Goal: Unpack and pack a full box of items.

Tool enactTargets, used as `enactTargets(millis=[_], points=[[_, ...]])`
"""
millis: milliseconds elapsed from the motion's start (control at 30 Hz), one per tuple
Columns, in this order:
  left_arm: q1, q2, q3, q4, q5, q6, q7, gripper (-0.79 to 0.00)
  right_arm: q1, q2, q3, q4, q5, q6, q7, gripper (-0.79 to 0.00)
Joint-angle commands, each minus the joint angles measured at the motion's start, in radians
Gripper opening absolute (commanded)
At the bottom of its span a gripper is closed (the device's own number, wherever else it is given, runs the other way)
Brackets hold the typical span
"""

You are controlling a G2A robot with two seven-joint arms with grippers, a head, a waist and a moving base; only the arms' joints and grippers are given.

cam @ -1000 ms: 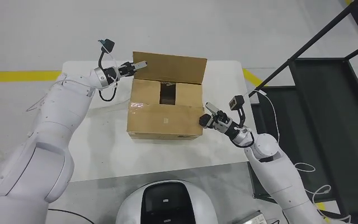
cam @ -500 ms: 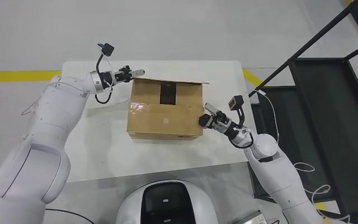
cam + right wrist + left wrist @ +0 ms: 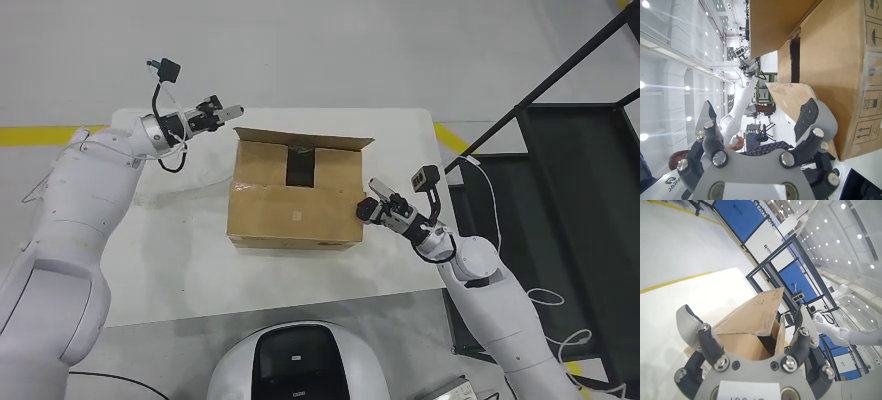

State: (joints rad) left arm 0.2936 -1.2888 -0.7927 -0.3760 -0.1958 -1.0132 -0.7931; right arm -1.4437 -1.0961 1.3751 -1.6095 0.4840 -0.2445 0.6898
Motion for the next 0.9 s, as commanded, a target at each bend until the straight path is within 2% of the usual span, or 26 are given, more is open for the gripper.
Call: enactTargets(millis=[0,233,500,867], points=[[0.004,0.005,-0.01,-0.042,-0.012,0.001,-0.008,0.0,-0.006,0.0,0.001,-0.004,-0.002,0.002,0.007,0.0],[0.032,0.008,0.006,-0.165,-0.042,0.059,-0.072,0.0,-0.021,0.001,0.015,-0.016,0.005,0.002,0.01,0.0],[0.065,0.012,0.052,-0.2,-0.043,0.161,-0.175,0.0,-0.032,0.003,0.036,-0.053,0.014,0.022,0.015,0.0],[0.102,0.03,0.073,-0.222,-0.01,0.178,-0.187,0.0,0.113,-0.016,-0.042,0.034,-0.019,0.043,-0.046,0.0]])
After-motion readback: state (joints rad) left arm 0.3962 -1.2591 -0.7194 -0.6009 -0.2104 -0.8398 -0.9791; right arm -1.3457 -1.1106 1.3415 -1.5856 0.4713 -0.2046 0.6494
